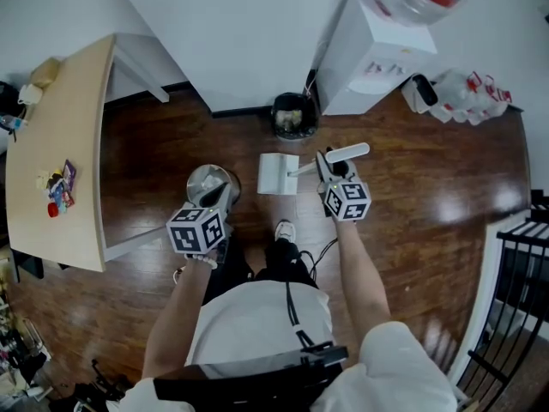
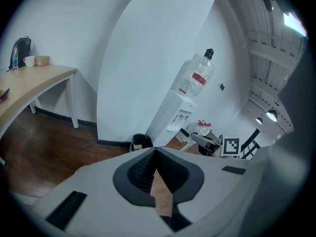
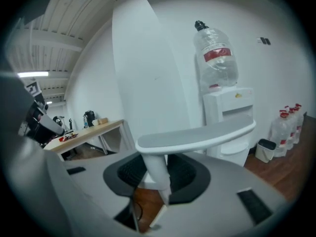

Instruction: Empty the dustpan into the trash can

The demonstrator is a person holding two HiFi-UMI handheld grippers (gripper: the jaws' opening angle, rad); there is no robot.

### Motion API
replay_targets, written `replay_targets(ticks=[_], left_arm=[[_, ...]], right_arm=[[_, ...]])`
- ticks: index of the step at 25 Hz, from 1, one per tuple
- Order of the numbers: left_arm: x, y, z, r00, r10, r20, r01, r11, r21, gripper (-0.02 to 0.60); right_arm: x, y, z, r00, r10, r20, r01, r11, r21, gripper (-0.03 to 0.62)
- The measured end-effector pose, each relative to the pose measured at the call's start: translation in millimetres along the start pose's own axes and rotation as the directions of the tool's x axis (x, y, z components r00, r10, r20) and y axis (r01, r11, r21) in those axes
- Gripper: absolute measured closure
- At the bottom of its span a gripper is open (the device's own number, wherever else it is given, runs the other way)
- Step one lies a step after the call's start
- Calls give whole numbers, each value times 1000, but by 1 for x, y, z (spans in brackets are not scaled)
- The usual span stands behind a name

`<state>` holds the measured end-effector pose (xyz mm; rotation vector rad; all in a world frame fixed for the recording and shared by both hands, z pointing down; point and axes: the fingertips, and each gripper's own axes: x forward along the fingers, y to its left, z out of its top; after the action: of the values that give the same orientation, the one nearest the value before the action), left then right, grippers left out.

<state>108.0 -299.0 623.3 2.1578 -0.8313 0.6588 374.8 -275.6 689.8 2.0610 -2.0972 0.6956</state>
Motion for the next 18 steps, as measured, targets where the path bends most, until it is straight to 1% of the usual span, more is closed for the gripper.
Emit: replay_targets(ticks=[2,4,10,12,18], left_arm=[[2,1,-2,1000,1,-6,-1,1000,-1,586],[5,-2,-3,1000,-3,-11,3,1000,1,586],[14,-22,-3,1000,-24,-19,24,1000,20,586],[15,-28,-4,999,-25,-21,26,999,26,586],[22,-42,-10,999,-18,-30,19,999,40,586]], right_arm=[[3,-6,-2,1000,16,-26,-16,1000,-18,461],[2,-17,-5,999,4,-45,-5,1000,-11,460],[-12,-59,-17,995,-76,-62,82,992,95,393],[-16,-71,-21,994,-91,-62,98,988,122,380],[-24,-84,-25,995,-85,-62,92,987,135,357]])
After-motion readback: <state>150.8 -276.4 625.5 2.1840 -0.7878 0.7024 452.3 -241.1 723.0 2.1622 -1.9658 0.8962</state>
